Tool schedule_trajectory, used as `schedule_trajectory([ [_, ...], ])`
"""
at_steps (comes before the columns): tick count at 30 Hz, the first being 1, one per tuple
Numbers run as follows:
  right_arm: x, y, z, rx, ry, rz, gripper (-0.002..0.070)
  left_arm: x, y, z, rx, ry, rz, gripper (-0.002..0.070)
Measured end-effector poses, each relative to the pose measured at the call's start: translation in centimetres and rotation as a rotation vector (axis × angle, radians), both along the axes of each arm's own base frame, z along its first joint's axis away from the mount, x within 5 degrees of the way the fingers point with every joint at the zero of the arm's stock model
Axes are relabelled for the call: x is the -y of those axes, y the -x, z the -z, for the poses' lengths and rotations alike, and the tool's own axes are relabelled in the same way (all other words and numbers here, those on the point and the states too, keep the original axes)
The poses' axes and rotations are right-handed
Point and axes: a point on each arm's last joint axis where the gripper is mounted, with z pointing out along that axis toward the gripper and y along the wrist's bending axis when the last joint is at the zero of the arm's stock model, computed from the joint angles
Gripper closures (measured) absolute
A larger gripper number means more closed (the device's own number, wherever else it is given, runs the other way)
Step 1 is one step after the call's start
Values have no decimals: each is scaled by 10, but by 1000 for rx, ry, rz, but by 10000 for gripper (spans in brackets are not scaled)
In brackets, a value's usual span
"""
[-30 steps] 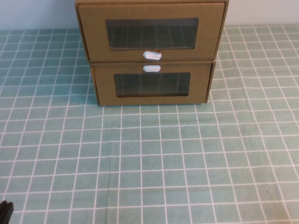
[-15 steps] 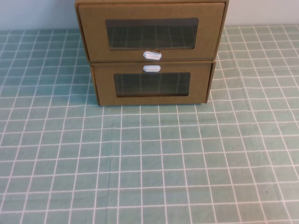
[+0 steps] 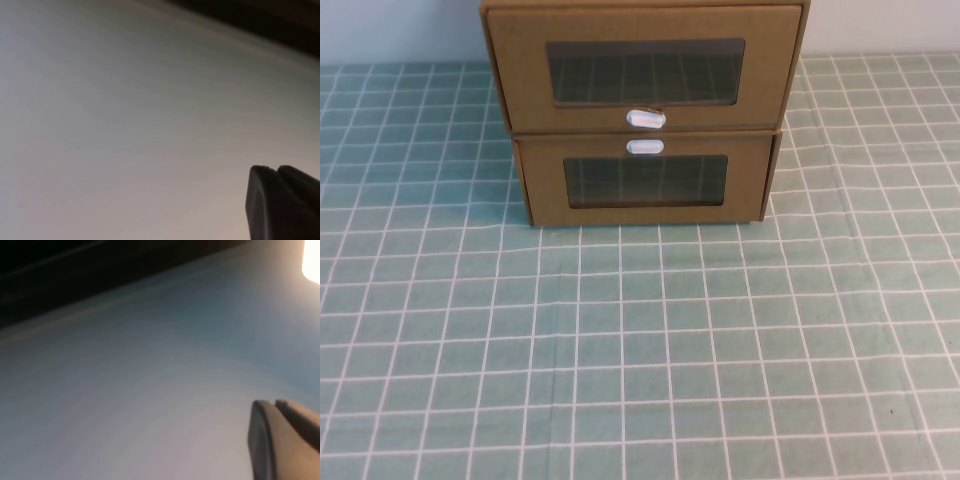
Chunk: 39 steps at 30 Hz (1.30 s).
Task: Open the shoe box
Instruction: 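Pull the top drawer of the cardboard box fully open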
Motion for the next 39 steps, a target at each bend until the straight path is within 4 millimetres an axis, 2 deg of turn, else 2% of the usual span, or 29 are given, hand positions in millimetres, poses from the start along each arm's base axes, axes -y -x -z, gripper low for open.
schedule_trajectory([
  [5, 2, 17, -66, -18, -84, -171, 690, -3, 30, -69, 135, 18, 50, 680],
  [9, 1, 12, -125, -54, -96, -203, 690, -2, 30, -125, 167, 21, 73, 680],
  [13, -2, -18, -168, -256, -94, -199, 689, 9, 6, -179, 21, -29, 155, 680],
  [15, -6, -43, -185, -420, -91, -193, 689, 19, -17, -203, -132, -88, 213, 680],
  [17, -9, -74, -196, -587, -88, -186, 689, 30, -43, -218, -309, -150, 271, 680],
  [19, -12, -104, -196, -758, -79, -170, 689, 40, -74, -225, -473, -200, 313, 680],
  [22, -15, -148, -181, -986, 27, -49, 690, 51, -116, -222, -654, -267, 332, 680],
  [25, -16, -185, -163, -1114, 161, 70, 689, 60, -159, -206, -794, -274, 364, 680],
  [29, -22, -221, -136, -1281, 194, 49, 689, 71, -209, -175, -982, -282, 407, 680],
  [31, -29, -235, -122, -1358, 288, 53, 689, 76, -230, -162, -1064, -315, 418, 680],
  [34, -55, -253, -101, -1412, 585, 49, 690, 89, -256, -157, -1128, -433, 443, 680],
  [39, -124, -277, -56, -1384, 1058, -39, 689, 124, -302, -159, -1147, -648, 580, 680],
])
